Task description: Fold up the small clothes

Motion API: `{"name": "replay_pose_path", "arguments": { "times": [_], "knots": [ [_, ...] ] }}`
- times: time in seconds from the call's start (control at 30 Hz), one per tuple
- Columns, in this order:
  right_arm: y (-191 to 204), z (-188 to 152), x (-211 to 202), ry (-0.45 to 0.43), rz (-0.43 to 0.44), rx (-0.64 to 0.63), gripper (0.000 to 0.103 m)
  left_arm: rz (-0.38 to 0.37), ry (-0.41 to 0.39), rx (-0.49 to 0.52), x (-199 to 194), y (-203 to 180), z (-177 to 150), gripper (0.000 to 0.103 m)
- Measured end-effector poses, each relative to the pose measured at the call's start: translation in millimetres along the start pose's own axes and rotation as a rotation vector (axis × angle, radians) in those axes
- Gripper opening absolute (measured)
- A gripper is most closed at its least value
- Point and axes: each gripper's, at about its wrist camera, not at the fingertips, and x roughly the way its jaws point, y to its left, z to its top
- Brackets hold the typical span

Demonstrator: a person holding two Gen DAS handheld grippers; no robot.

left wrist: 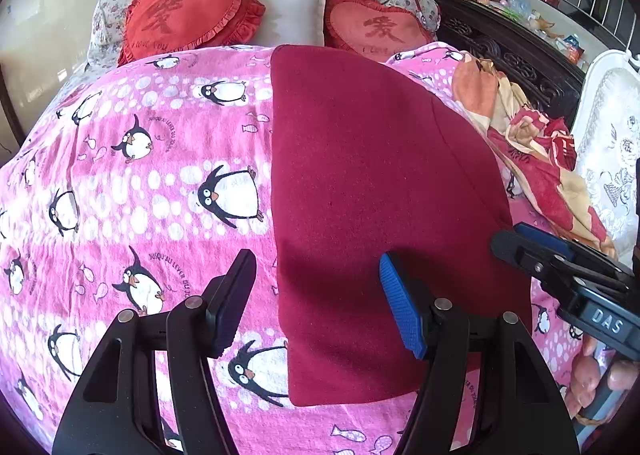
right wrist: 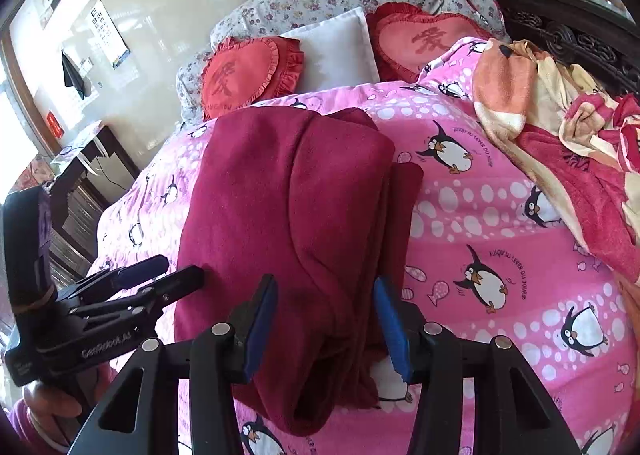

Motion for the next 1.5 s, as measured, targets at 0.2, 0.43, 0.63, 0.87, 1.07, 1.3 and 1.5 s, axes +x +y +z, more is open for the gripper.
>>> {"name": "replay_pose_path", "arguments": {
  "times": [0.2,0.43,0.63,0.87,1.07,1.3,1.5],
  "knots": [
    [-11,9,19,0.01,-0.031,0.027,0.071,-0.069,0.014,-0.061,7,13,7,0.065],
    [-33,11,39,0.03,0.017,0.069,0.085,-0.152,0.03,-0.102,24,22,12,0.078],
    [-39,11,50,0.045,0.094,0.092,0.086,-0.201,0.057,-0.124,41,24,16,0.083],
    [-44,13,62,0.064,0.169,0.131,0.086,-0.206,0.056,-0.12,50,22,18,0.092],
    [-41,13,66,0.057,0.177,0.101,0.087,-0.229,0.072,-0.149,60,25,19,0.094],
    [-40,13,69,0.051,0.178,0.093,0.09,-0.225,0.076,-0.148,63,22,20,0.095],
    [-39,11,68,0.041,0.175,0.088,0.09,-0.227,0.075,-0.154,66,19,19,0.096]
  ]
}}
